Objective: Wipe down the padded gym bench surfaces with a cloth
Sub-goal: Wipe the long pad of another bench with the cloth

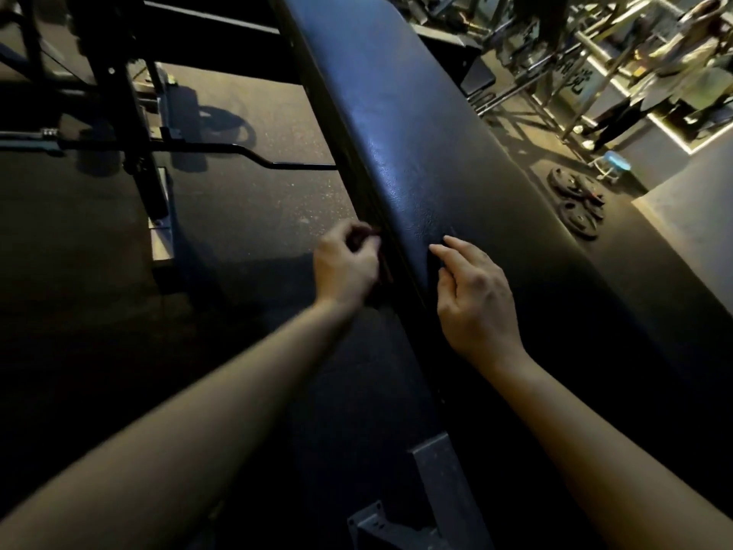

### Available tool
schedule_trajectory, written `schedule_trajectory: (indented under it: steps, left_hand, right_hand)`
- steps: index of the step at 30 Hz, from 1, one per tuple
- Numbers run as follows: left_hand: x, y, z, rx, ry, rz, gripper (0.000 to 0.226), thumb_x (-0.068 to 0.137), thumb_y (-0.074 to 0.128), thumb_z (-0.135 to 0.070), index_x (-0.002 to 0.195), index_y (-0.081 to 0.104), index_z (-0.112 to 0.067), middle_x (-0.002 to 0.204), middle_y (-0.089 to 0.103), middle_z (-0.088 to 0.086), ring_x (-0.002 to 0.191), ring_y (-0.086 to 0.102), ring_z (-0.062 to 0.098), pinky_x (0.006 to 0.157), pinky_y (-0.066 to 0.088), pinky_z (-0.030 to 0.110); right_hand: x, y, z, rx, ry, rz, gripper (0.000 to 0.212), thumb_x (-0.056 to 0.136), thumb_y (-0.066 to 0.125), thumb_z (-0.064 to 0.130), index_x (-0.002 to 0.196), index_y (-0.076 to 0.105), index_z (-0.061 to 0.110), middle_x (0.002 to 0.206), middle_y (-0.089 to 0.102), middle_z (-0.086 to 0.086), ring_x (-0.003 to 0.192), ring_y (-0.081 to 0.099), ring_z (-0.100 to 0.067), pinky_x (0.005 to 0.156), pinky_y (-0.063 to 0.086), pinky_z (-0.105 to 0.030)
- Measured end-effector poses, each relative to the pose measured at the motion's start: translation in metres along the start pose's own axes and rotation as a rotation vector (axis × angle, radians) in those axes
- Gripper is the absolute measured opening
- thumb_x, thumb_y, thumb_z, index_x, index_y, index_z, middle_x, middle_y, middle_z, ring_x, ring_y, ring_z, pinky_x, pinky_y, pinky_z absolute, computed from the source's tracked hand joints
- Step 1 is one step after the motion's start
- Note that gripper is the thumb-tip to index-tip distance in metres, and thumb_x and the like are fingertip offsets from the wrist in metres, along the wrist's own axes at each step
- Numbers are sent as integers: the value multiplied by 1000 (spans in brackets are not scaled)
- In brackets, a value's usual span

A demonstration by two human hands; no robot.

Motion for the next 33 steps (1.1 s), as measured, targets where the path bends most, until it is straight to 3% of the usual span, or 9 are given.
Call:
schedule_trajectory:
  steps: [3,9,13,18,22,25,28,31,33]
  left_hand:
    - [13,3,2,13,-3,-46,6,91,71,-9,90,71,-15,82,71,0,76,65,9,75,54,26]
    - [-143,-1,8,-67,35,155,15,92,71,-5,96,73,-19,84,73,-10,83,69,1,75,52,15]
    - [-70,3,-10,10,156,-2,14,89,69,-6,91,72,-20,84,71,-9,77,64,-1,79,54,20]
    - [10,5,-3,64,77,-119,11,84,66,-22,92,72,-19,87,74,1,83,70,18,84,58,38]
    - [-100,7,10,-28,75,3,19,88,68,-5,95,70,-22,85,71,-10,82,66,1,78,51,15]
    - [-157,4,10,-73,76,131,20,88,68,-6,95,70,-25,88,72,-13,88,69,2,79,51,14]
    - [-76,4,-3,20,168,28,14,86,64,-11,92,70,-21,84,69,-9,78,63,-1,77,50,17]
    - [23,3,-3,91,102,-89,12,81,62,-22,89,70,-23,86,73,2,83,70,17,83,58,39]
    - [23,4,1,81,54,-113,10,82,63,-25,89,70,-22,87,75,4,85,71,21,83,58,41]
  right_hand:
    - [1,1,1,-6,-2,-18,42,94,46,22,128,69,11,138,63,-9,129,56,-26,111,40,-40]
    - [-1,0,4,2,-9,-21,45,95,42,25,129,68,11,138,62,-9,130,54,-26,111,38,-40]
    - [-1,1,1,22,-6,-26,46,93,42,25,129,68,13,138,62,-8,130,54,-25,110,38,-40]
    - [-1,2,-2,27,-9,-36,45,93,44,26,128,69,15,138,62,-7,129,54,-23,110,38,-39]
    - [-1,2,-1,29,-11,-38,45,92,44,25,128,68,14,137,62,-7,129,55,-24,110,39,-39]
    - [-2,2,-2,30,-6,-36,45,93,44,25,129,68,15,138,62,-7,129,55,-24,110,39,-41]
    - [-1,2,-3,39,-5,-36,45,92,44,25,129,68,15,139,62,-7,130,54,-24,111,40,-42]
    - [0,2,-3,35,-2,-45,44,93,45,25,128,69,16,138,62,-6,129,54,-23,110,40,-40]
    - [-1,2,-3,28,-1,-47,43,93,45,25,127,69,16,137,62,-5,129,54,-23,109,39,-39]
Point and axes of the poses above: each hand's wrist, its own x-axis towards the middle knuckle, its own y-axis out of the palm, z = x × y, the point moved 5 cm from there along x, towards the middle knuckle
